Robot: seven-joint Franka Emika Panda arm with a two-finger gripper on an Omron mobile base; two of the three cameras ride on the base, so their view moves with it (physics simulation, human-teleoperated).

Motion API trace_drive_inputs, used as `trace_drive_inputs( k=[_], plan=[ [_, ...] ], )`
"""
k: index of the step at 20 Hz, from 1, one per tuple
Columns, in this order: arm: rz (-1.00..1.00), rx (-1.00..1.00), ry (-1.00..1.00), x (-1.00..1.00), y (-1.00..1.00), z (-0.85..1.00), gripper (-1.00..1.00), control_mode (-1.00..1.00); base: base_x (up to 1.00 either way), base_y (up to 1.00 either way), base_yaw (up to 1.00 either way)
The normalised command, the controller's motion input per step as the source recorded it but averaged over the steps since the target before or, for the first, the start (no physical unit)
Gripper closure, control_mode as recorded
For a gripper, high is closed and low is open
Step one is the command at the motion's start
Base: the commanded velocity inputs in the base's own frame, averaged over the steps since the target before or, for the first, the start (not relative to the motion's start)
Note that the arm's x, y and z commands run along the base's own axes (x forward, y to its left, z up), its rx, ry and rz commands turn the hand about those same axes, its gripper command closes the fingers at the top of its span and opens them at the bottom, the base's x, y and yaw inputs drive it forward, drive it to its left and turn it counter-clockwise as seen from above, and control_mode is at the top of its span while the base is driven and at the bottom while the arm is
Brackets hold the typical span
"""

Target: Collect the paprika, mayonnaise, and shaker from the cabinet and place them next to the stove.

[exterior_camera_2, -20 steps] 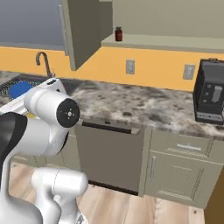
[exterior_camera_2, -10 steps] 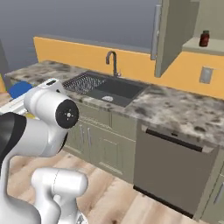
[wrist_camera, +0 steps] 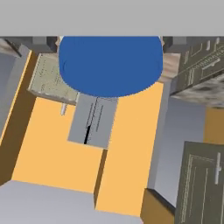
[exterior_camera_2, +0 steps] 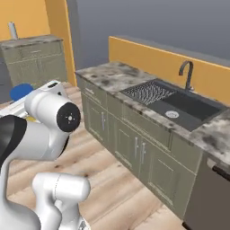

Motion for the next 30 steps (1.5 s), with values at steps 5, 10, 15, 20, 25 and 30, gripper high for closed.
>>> trace_drive_inputs(
  k=[5,10,15,20,25,30],
  plan=[
    [0.00,0.00,0.00,0.00,0.00,0.00,1.00,1.00,0.00,0.30,0.65],
    [0.00,0.00,0.00,0.00,0.00,0.00,1.00,1.00,0.00,0.24,0.66],
    [0.00,0.00,0.00,0.00,0.00,0.00,1.00,1.00,0.00,0.24,0.67],
    [0.00,0.00,0.00,0.00,0.00,0.00,1.00,1.00,0.00,0.25,0.66],
    [0.00,0.00,0.00,0.00,0.00,0.00,1.00,1.00,0.12,0.11,0.65],
    [0.00,0.00,0.00,0.00,0.00,0.00,1.00,1.00,0.39,-0.10,0.62]
  ],
)
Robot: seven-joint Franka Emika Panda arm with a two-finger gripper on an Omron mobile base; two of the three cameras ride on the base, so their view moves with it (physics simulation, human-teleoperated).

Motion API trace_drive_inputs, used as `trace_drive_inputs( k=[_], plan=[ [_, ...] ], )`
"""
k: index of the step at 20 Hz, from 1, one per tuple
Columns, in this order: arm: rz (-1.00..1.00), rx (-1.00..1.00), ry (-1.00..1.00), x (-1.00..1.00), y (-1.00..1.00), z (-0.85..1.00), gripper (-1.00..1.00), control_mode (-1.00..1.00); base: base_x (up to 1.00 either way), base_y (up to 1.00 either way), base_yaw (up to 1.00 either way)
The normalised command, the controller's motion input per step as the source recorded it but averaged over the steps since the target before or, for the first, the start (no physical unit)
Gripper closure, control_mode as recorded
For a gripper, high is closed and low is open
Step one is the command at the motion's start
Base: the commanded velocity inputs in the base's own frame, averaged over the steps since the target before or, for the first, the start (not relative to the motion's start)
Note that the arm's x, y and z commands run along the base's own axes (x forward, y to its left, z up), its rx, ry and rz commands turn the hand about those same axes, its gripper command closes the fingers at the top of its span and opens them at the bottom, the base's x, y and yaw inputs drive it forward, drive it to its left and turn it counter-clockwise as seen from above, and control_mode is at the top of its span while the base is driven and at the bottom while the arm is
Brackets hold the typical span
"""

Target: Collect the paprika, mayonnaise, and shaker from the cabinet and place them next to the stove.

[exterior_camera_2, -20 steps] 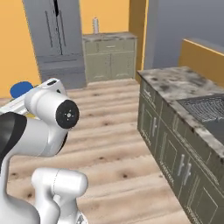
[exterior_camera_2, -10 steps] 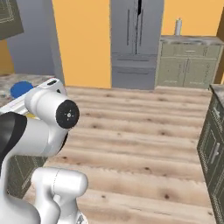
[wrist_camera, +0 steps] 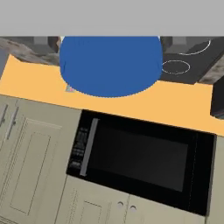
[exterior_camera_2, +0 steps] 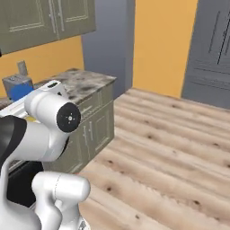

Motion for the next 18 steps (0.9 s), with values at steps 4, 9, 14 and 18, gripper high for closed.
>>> trace_drive_inputs(
  k=[4,9,14,18],
  plan=[
    [0.00,0.00,0.00,0.00,0.00,0.00,1.00,1.00,0.54,-0.03,0.58],
    [0.00,0.00,0.00,0.00,0.00,0.00,1.00,1.00,0.60,-0.13,0.55],
    [0.00,0.00,0.00,0.00,0.00,0.00,1.00,1.00,0.15,-0.03,0.55],
    [0.00,0.00,0.00,0.00,0.00,0.00,1.00,1.00,-0.08,0.39,0.59]
  ],
)
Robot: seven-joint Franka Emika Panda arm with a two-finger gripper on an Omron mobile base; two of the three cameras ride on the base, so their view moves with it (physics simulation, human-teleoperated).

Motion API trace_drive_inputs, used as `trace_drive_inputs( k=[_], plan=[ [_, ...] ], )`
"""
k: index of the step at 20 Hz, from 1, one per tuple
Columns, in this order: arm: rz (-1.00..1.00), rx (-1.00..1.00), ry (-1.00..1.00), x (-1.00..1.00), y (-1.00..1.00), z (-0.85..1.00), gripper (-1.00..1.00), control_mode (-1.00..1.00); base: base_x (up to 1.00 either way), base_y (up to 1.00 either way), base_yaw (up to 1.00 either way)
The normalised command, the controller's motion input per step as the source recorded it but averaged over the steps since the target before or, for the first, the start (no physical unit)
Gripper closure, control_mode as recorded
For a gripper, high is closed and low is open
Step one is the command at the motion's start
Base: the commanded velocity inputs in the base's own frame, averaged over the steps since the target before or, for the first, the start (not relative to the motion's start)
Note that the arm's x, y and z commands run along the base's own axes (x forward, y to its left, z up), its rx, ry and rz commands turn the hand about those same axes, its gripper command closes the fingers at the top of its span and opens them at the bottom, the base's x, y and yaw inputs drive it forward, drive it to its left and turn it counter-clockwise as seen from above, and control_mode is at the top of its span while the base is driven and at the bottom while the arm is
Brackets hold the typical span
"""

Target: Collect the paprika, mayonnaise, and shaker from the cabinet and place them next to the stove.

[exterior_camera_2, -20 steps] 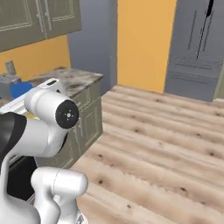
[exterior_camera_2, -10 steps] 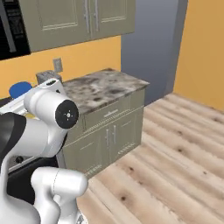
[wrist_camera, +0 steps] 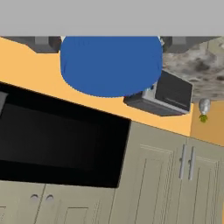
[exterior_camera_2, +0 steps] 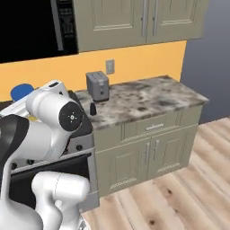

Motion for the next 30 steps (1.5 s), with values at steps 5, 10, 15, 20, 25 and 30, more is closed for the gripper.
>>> trace_drive_inputs(
  k=[5,10,15,20,25,30],
  plan=[
    [0.00,0.00,0.00,0.00,0.00,0.00,1.00,1.00,0.00,0.38,0.61],
    [0.00,0.00,0.00,0.00,0.00,0.00,1.00,1.00,0.30,0.20,0.56],
    [0.00,0.00,0.00,0.00,0.00,0.00,1.00,1.00,0.46,0.21,0.50],
    [0.00,0.00,0.00,0.00,0.00,0.00,1.00,1.00,0.40,0.46,0.29],
    [0.00,0.00,0.00,0.00,0.00,0.00,1.00,1.00,0.14,0.69,0.09],
    [0.00,0.00,0.00,0.00,0.00,0.00,1.00,1.00,0.20,0.64,0.00]
  ],
)
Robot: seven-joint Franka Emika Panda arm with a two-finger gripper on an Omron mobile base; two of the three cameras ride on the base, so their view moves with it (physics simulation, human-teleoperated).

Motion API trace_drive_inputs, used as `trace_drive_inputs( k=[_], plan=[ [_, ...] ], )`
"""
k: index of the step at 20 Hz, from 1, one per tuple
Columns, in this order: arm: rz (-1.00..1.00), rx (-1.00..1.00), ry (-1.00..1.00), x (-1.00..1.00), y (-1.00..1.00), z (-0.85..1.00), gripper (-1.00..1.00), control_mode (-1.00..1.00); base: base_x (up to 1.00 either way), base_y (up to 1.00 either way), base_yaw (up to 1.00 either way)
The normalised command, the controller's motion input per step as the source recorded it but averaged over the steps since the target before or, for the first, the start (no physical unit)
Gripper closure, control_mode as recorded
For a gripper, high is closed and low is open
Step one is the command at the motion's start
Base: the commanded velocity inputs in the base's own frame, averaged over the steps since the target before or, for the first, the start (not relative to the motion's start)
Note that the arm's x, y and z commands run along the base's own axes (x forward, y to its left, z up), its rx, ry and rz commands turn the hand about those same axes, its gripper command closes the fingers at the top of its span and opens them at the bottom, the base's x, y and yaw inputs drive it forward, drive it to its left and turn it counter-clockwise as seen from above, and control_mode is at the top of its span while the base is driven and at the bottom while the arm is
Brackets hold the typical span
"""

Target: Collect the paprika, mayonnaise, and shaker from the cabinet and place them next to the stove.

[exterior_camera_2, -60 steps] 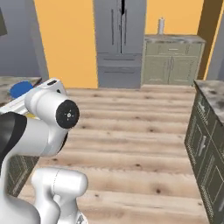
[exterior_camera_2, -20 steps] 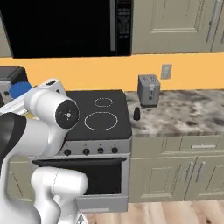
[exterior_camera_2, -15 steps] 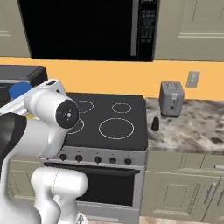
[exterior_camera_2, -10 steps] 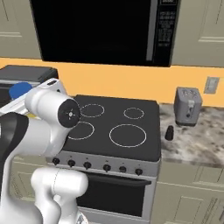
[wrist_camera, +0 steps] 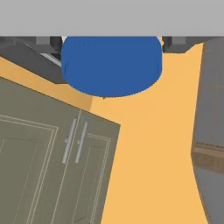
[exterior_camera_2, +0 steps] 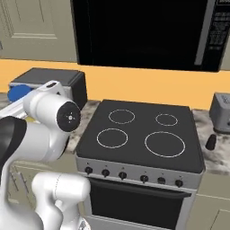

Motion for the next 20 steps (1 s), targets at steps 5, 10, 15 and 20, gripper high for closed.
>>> trace_drive_inputs(
  k=[5,10,15,20],
  plan=[
    [0.00,0.00,0.00,0.00,0.00,0.00,1.00,1.00,0.48,0.44,0.00],
    [0.00,0.00,0.00,0.00,0.00,0.00,1.00,1.00,0.60,0.12,0.04],
    [0.06,-0.01,0.00,0.07,-0.05,-0.23,1.00,-1.00,0.31,-0.01,0.07],
    [0.18,-0.10,0.00,0.00,-0.16,-0.83,1.00,-1.00,0.00,0.00,0.00]
  ],
)
